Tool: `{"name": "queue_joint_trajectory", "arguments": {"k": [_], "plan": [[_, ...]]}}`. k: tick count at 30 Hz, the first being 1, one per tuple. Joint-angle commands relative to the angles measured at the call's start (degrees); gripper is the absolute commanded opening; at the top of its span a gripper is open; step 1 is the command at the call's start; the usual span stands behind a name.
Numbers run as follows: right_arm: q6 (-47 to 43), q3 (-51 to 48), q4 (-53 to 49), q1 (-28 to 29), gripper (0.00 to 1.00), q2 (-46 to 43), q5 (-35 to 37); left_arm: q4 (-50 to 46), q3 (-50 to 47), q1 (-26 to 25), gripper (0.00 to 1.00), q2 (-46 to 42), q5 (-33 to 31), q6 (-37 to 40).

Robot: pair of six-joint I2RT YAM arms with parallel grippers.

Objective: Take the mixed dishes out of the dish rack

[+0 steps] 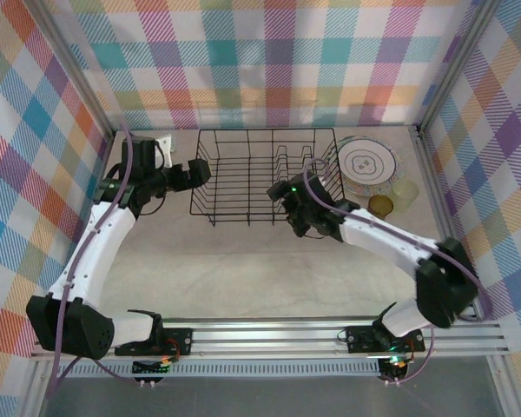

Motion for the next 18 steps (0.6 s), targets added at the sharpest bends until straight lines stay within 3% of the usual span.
{"name": "queue_joint_trajectory", "arguments": {"k": [1,5,8,11,12,15,18], "plan": [[-12.8,-2.47,-9.51,-0.33,0.99,-10.59,2.55,5.18,-2.36,0.72,1.0,-5.18,0.35,-1.59],[-29.88,-3.41,-14.58,-6.67,0.99,-19.62,-4.21,9.01,-9.41,1.01,1.0,-10.86,-8.16,-4.97],[-41.94,-2.27,-23.1,-10.91,0.99,-24.58,7.15,9.64,-14.13,1.02,1.0,-13.05,-12.69,-4.82],[-57.77,-9.51,-15.79,-12.31,0.99,-30.08,18.97,9.5,-18.26,0.99,1.0,-13.18,-20.21,-4.79],[-63.06,-13.6,-9.83,-13.63,0.99,-31.8,19.75,10.74,-20.0,1.02,1.0,-12.93,-22.98,-4.97],[-71.2,-22.22,3.15,-20.63,0.99,-34.72,15.01,18.54,-27.36,0.96,1.0,-12.54,-30.34,-5.27],[-70.03,-24.95,7.18,-29.59,0.99,-32.19,10.98,32.07,-36.72,0.99,1.0,-12.86,-38.67,-6.03]]}}
